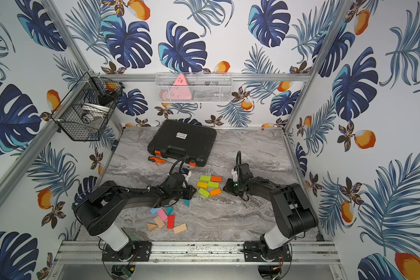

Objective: Assemble a piece of candy with building blocks
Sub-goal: Assemble the building block at the center of the board.

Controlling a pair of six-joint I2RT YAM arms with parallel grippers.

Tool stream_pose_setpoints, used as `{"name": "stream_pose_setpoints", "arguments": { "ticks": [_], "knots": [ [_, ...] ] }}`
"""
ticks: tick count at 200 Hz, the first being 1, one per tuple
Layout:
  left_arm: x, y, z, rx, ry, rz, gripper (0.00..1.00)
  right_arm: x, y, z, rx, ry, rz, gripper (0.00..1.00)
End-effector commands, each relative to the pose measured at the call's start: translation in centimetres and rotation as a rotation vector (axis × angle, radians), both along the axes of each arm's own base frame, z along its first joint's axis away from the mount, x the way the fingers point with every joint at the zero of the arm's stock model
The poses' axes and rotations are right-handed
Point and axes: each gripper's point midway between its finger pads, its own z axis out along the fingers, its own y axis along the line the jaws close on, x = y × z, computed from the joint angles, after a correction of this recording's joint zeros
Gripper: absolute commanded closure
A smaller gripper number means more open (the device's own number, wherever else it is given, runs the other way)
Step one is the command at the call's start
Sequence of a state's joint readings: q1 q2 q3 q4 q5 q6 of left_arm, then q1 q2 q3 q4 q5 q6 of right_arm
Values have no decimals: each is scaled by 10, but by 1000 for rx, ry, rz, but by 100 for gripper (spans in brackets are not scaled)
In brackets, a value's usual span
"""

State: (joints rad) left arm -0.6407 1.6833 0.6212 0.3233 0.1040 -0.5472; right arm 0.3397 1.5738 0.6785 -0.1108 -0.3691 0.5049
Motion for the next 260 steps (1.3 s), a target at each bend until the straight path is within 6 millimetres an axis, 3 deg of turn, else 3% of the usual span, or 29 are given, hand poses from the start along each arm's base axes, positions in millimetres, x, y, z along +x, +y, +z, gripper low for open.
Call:
{"name": "stream_pose_setpoints", "arguments": {
  "ticks": [1,41,199,260],
  "knots": [
    [-63,44,-56,193,299,8,69,-25,-8,-15,-52,100,-1,78],
    [-66,37,-58,167,307,-8,69,-33,1,-16,-57,110,45,79],
    [-78,40,-60,178,313,-15,69,-43,13,-13,-20,107,85,81],
    [-55,49,-32,281,219,-4,69,-44,10,-13,-36,103,76,81]
  ]
}}
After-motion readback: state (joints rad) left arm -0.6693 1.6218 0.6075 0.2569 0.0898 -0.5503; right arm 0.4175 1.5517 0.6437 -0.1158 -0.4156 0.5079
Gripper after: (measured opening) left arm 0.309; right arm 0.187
